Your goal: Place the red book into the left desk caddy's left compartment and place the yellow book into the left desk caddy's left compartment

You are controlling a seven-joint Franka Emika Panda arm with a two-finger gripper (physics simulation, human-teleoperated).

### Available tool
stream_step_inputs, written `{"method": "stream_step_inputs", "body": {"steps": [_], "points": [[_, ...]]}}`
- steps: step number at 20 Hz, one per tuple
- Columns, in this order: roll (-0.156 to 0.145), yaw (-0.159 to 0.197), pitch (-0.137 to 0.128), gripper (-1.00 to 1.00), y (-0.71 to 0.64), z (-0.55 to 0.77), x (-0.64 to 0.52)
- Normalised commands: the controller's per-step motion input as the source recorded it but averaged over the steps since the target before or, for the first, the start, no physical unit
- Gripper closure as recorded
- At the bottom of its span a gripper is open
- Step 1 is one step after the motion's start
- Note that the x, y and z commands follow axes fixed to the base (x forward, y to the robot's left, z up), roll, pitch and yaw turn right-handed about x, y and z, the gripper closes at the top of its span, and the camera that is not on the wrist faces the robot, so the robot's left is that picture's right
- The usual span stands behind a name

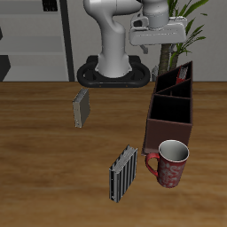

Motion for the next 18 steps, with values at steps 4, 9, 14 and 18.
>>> {"method": "stream_step_inputs", "body": {"steps": [4,9,14,18], "points": [[-0.083,0.004,0.026,-1.00,-0.43,0.11,0.33],[-0.080,-0.036,0.040,-1.00,-0.43,0.03,0.34],[-0.074,0.004,0.014,-1.00,-0.54,0.05,0.27],[0.074,-0.004,0.073,-1.00,-0.48,0.08,0.31]]}}
